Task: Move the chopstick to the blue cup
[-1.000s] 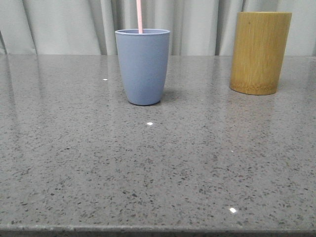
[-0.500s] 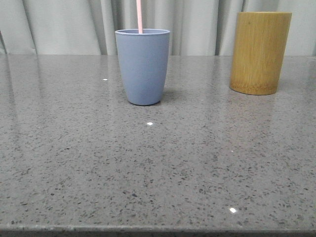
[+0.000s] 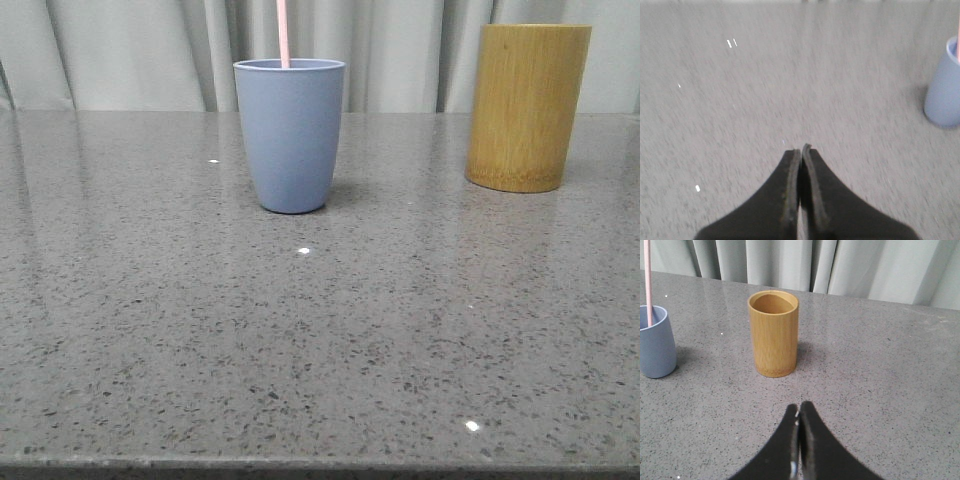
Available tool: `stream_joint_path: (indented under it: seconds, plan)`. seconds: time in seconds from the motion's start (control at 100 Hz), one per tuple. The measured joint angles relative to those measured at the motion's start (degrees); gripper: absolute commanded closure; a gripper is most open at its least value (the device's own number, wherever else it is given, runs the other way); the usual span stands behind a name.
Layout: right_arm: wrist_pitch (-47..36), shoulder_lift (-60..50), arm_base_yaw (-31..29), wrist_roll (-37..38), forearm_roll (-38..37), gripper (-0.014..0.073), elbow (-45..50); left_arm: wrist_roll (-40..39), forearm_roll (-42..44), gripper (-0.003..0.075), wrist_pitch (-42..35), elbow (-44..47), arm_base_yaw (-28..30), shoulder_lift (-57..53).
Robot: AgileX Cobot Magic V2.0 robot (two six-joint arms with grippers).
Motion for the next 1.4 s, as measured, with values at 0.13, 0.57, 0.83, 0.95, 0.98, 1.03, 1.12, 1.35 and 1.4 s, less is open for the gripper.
stream_joint_path:
  seconds: [0.13, 0.57, 0.83, 0.95, 0.98, 1.03, 1.12, 1.35, 1.4]
  plan:
    - [0.0, 0.0, 0.0, 0.0, 0.0, 0.0662, 0.0, 0.0, 0.0, 0.0739, -8.79, 8.17, 0.0, -8.34]
    - [0.0, 0.0, 0.0, 0.11, 0.0, 0.0662, 0.0, 0.0, 5.17, 0.0739, -12.8, 27.74, -0.1, -28.22]
    - [0.0, 0.0, 0.0, 0.11, 0.0, 0.0662, 0.09, -2.88, 9.34, 0.0739, -21.58, 30.61, -1.29, -28.22]
    - [0.0, 0.0, 0.0, 0.11, 0.0, 0.0662, 0.09, -3.36, 10.12, 0.0739, -25.53, 32.01, -2.42, -28.22]
    - [0.0, 0.0, 0.0, 0.11, 0.0, 0.0662, 0.09, -3.49, 10.25, 0.0739, -26.22, 32.65, -2.52, -28.22]
    - [0.0, 0.0, 0.0, 0.11, 0.0, 0.0662, 0.09, -3.59, 10.37, 0.0739, -27.28, 33.57, -2.67, -28.22]
    - [0.0, 0.0, 0.0, 0.11, 0.0, 0.0662, 0.09, -3.83, 10.61, 0.0739, -29.64, 35.59, -2.74, -28.22]
    - [0.0, 0.0, 0.0, 0.11, 0.0, 0.0662, 0.09, -6.59, 13.68, 0.0739, -32.05, 35.69, -2.74, -28.22]
    - [0.0, 0.0, 0.0, 0.11, 0.0, 0.0662, 0.09, -6.68, 14.12, 0.0739, -32.27, 35.69, -2.74, -28.22]
